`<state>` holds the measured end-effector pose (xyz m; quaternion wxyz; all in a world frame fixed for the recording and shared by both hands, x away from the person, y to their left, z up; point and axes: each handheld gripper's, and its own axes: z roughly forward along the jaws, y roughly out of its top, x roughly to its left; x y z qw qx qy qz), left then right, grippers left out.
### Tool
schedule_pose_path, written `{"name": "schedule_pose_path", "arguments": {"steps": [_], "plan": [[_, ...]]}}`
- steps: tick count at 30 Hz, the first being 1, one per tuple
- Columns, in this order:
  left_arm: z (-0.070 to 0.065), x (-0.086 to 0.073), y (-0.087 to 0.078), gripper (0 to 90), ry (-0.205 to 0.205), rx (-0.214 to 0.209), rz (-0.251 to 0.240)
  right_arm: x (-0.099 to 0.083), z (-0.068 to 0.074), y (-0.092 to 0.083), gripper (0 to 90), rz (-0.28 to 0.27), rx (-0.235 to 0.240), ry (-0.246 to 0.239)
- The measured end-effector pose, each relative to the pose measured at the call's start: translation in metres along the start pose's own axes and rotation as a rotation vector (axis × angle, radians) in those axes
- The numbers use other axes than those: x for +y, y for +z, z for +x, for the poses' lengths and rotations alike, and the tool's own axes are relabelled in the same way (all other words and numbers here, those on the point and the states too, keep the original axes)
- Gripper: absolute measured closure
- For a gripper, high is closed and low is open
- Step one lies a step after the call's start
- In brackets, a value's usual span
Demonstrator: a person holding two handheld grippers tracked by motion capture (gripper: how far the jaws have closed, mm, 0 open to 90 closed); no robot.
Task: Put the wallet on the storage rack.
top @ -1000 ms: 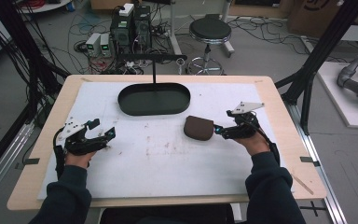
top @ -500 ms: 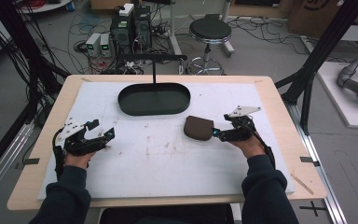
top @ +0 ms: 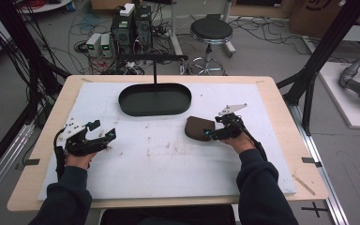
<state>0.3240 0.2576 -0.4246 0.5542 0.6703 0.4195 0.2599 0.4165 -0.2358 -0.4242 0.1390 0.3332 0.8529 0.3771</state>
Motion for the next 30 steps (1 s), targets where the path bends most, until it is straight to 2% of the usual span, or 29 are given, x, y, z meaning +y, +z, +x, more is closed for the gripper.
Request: {"name": "schedule_pose_path", "arguments": {"steps": [2, 6, 7, 9, 12, 13, 17, 20, 22, 24, 25, 29, 30], "plan": [[0.000, 0.000, 0.001, 22.0, -0.001, -0.002, 0.002, 0.001, 0.000, 0.002, 20.4, -0.003, 0.008, 0.001], [0.000, -0.001, 0.001, 22.1, 0.001, -0.004, 0.009, 0.002, 0.001, 0.010, 18.7, 0.015, 0.005, -0.031], [-0.001, 0.000, 0.001, 22.1, 0.003, -0.003, 0.011, 0.002, -0.004, 0.012, 17.4, 0.004, 0.027, -0.028], [-0.001, 0.000, 0.001, 22.0, 0.003, -0.002, 0.011, 0.003, -0.007, 0.013, 16.7, 0.007, 0.026, -0.021], [-0.001, -0.001, 0.001, 22.0, 0.005, -0.002, 0.015, 0.005, -0.009, 0.013, 17.1, -0.037, 0.019, -0.033], [-0.001, -0.001, 0.001, 22.0, 0.005, -0.002, 0.015, 0.006, -0.011, 0.013, 17.1, -0.048, 0.020, -0.024], [-0.002, -0.001, 0.002, 22.1, 0.003, -0.005, 0.019, 0.005, -0.017, 0.020, 16.9, -0.008, 0.051, -0.008], [-0.002, -0.001, 0.003, 22.2, 0.002, -0.003, 0.018, 0.010, -0.025, 0.029, 16.9, 0.010, 0.145, 0.026], [-0.003, -0.001, 0.003, 22.3, 0.003, -0.007, 0.018, 0.009, -0.032, 0.036, 16.8, 0.035, 0.229, 0.088], [-0.003, -0.001, 0.003, 22.3, 0.005, -0.007, 0.022, 0.005, -0.039, 0.040, 16.8, 0.034, 0.282, 0.130], [-0.003, -0.001, 0.003, 22.3, 0.006, -0.006, 0.022, 0.004, -0.040, 0.042, 16.6, 0.029, 0.300, 0.151], [-0.003, -0.001, 0.002, 22.3, 0.008, -0.005, 0.026, 0.003, -0.039, 0.041, 17.8, 0.035, 0.297, 0.163], [-0.003, -0.001, 0.002, 22.3, 0.008, -0.003, 0.025, 0.005, -0.038, 0.039, 25.6, 0.054, 0.312, 0.182]]}}
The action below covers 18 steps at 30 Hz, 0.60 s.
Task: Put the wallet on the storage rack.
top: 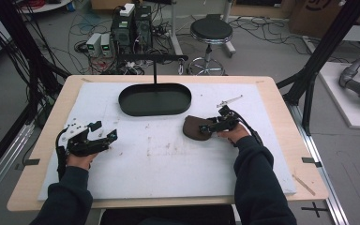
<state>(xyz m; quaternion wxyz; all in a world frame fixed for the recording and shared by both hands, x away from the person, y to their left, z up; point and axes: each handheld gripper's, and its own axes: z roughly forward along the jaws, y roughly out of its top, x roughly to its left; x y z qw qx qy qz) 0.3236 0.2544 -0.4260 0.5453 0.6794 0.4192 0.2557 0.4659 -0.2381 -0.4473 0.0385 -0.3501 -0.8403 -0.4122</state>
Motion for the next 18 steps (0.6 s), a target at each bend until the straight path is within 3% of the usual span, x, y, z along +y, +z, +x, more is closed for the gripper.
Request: {"name": "schedule_pose_path", "arguments": {"steps": [2, 6, 7, 9, 11, 16, 18], "plan": [[0.000, 0.000, -0.001, 22.3, -0.001, 0.002, 0.000, 0.000, 0.003, -0.002, 28.9, 0.015, -0.011, 0.027], [0.001, 0.000, -0.002, 22.3, -0.002, 0.008, 0.000, 0.000, 0.010, -0.008, 35.4, 0.024, -0.056, 0.012], [0.002, -0.001, -0.003, 22.3, -0.003, 0.011, 0.000, -0.002, 0.015, -0.018, 49.7, -0.009, -0.086, -0.020], [0.002, -0.001, -0.004, 22.3, -0.002, 0.013, 0.000, -0.007, 0.020, -0.029, 58.1, -0.050, -0.096, -0.031], [0.002, -0.001, -0.004, 22.3, -0.004, 0.013, 0.000, -0.011, 0.024, -0.036, 60.9, -0.078, -0.110, -0.053], [0.000, 0.000, -0.003, 22.5, 0.001, 0.011, -0.002, -0.024, 0.044, -0.068, 69.9, -0.169, -0.267, -0.139], [-0.001, 0.000, -0.003, 22.4, 0.002, 0.007, 0.000, -0.026, 0.050, -0.075, 70.7, -0.176, -0.320, -0.164]]}}
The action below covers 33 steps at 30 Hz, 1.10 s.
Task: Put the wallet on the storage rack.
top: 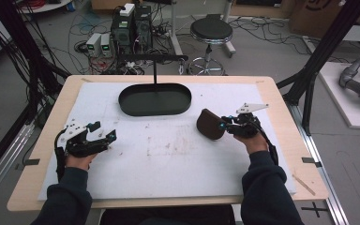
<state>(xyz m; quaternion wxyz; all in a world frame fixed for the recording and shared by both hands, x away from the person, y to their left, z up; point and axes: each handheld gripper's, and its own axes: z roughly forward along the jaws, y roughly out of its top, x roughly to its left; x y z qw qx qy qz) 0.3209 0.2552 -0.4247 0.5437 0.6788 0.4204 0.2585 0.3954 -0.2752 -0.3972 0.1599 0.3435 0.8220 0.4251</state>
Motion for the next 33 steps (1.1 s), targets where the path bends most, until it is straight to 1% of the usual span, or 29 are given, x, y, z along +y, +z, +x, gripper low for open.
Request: {"name": "schedule_pose_path", "arguments": {"steps": [2, 3, 5, 6, 7, 8, 9, 11, 12, 14, 15, 16, 17, 18, 19, 20, 23, 28, 29, 32, 33], "plan": [[-0.001, 0.000, 0.001, 22.5, -0.001, -0.001, -0.001, -0.002, 0.005, -0.004, 70.7, 0.005, -0.007, -0.025], [-0.001, 0.000, 0.001, 22.5, -0.001, -0.001, -0.001, -0.002, 0.009, -0.005, 70.6, 0.003, -0.013, -0.047], [-0.001, 0.000, 0.002, 22.5, -0.002, -0.002, -0.003, -0.001, 0.016, -0.006, 70.5, 0.000, 0.002, -0.089], [-0.001, 0.000, 0.002, 22.6, -0.002, -0.002, -0.003, -0.001, 0.016, -0.006, 70.5, 0.000, 0.002, -0.089], [0.000, 0.000, 0.002, 22.6, 0.000, -0.002, -0.003, -0.001, 0.020, -0.007, 70.4, 0.001, 0.012, -0.100], [0.000, 0.000, 0.001, 22.5, -0.001, 0.000, -0.005, 0.000, 0.025, -0.008, 69.7, -0.007, 0.015, -0.133], [0.000, 0.000, 0.001, 22.5, -0.002, 0.000, -0.004, -0.001, 0.027, -0.008, 69.2, -0.010, 0.019, -0.137], [0.000, 0.000, 0.001, 22.5, -0.002, 0.000, -0.004, -0.001, 0.028, -0.008, 67.7, -0.025, 0.068, -0.147], [0.000, 0.000, 0.001, 22.6, -0.001, 0.000, -0.004, -0.001, 0.029, -0.009, 66.6, -0.021, 0.076, -0.153], [0.000, 0.000, 0.001, 22.6, 0.000, 0.001, -0.003, -0.002, 0.030, -0.009, 64.9, -0.021, 0.079, -0.160], [0.000, 0.000, 0.001, 22.5, 0.000, 0.001, -0.003, -0.002, 0.030, -0.009, 64.9, -0.021, 0.079, -0.160], [0.000, 0.000, 0.001, 22.5, 0.001, 0.001, -0.002, -0.003, 0.030, -0.008, 63.4, -0.014, 0.089, -0.155], [0.000, 0.000, 0.001, 22.6, 0.001, 0.001, -0.002, -0.003, 0.030, -0.008, 63.4, -0.014, 0.089, -0.155], [0.000, 0.000, 0.001, 22.5, 0.000, 0.001, -0.002, -0.003, 0.029, -0.007, 59.4, -0.017, 0.081, -0.163], [0.000, 0.000, 0.001, 22.6, 0.000, 0.001, -0.002, -0.003, 0.029, -0.007, 59.4, -0.017, 0.081, -0.163], [0.000, 0.000, 0.001, 22.5, 0.000, 0.002, -0.001, -0.003, 0.028, -0.006, 53.5, -0.024, 0.075, -0.149], [0.000, 0.000, 0.001, 22.5, 0.001, 0.002, -0.001, -0.004, 0.027, -0.007, 51.0, -0.034, 0.075, -0.140], [0.000, 0.000, 0.001, 22.6, 0.001, 0.001, -0.001, -0.005, 0.026, -0.005, 42.1, -0.045, 0.073, -0.119], [0.000, 0.000, 0.001, 22.5, 0.001, 0.001, -0.001, -0.005, 0.026, -0.005, 42.1, -0.045, 0.073, -0.119], [0.000, 0.000, 0.002, 22.6, -0.001, 0.000, -0.001, -0.005, 0.026, -0.003, 36.9, -0.053, 0.084, -0.096], [0.000, 0.000, 0.001, 22.5, 0.000, 0.000, -0.001, -0.005, 0.027, -0.002, 34.8, -0.049, 0.081, -0.092]]}}
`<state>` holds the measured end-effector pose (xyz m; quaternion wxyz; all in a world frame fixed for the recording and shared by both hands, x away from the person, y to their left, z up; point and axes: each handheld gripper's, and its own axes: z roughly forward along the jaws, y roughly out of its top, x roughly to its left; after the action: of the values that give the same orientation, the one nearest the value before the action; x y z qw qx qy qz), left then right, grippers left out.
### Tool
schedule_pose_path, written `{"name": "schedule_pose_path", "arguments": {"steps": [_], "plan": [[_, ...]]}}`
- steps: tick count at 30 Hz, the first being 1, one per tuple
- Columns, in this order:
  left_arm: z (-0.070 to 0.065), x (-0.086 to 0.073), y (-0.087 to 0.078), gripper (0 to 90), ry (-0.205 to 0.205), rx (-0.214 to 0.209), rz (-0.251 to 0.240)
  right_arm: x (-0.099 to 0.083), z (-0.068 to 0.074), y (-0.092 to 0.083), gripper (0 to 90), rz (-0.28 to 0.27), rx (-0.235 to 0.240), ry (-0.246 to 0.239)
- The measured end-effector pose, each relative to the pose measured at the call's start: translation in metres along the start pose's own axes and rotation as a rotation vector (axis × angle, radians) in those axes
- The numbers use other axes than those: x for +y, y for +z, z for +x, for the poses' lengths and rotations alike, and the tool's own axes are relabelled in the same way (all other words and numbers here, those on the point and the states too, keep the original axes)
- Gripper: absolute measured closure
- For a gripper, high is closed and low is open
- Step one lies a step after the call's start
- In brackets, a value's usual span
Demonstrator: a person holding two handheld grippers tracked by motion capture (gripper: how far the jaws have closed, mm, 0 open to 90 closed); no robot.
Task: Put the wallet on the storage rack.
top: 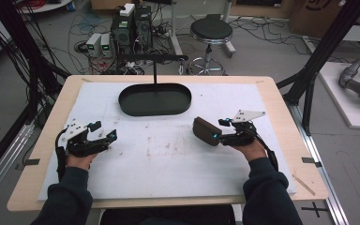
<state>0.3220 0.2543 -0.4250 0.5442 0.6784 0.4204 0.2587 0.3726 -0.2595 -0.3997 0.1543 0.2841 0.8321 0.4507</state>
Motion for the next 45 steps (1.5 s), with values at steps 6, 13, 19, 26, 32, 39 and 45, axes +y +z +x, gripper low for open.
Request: {"name": "schedule_pose_path", "arguments": {"steps": [6, 13, 19, 26, 32, 39, 45], "plan": [[0.000, 0.000, 0.000, 22.5, -0.001, -0.003, 0.001, -0.003, 0.004, 0.018, 21.1, 0.042, -0.022, 0.029], [0.000, 0.000, 0.000, 22.5, 0.004, -0.005, 0.004, -0.005, 0.005, 0.035, 34.5, 0.120, -0.029, 0.029], [0.000, 0.000, -0.001, 22.6, 0.005, -0.009, -0.005, -0.004, 0.003, 0.031, 61.3, 0.116, 0.005, 0.045], [0.000, 0.000, -0.001, 22.5, 0.007, -0.012, -0.009, 0.006, 0.003, 0.029, 64.3, 0.076, -0.008, 0.062], [0.001, 0.000, -0.002, 22.5, -0.001, -0.011, -0.014, 0.029, 0.000, 0.040, 64.5, 0.030, 0.009, 0.085], [0.003, 0.000, -0.003, 22.5, -0.002, -0.009, -0.021, 0.063, -0.002, 0.063, 64.5, 0.001, 0.034, 0.075], [0.003, 0.000, -0.004, 22.5, 0.001, -0.010, -0.022, 0.100, -0.006, 0.098, 64.6, 0.006, 0.016, 0.055]]}}
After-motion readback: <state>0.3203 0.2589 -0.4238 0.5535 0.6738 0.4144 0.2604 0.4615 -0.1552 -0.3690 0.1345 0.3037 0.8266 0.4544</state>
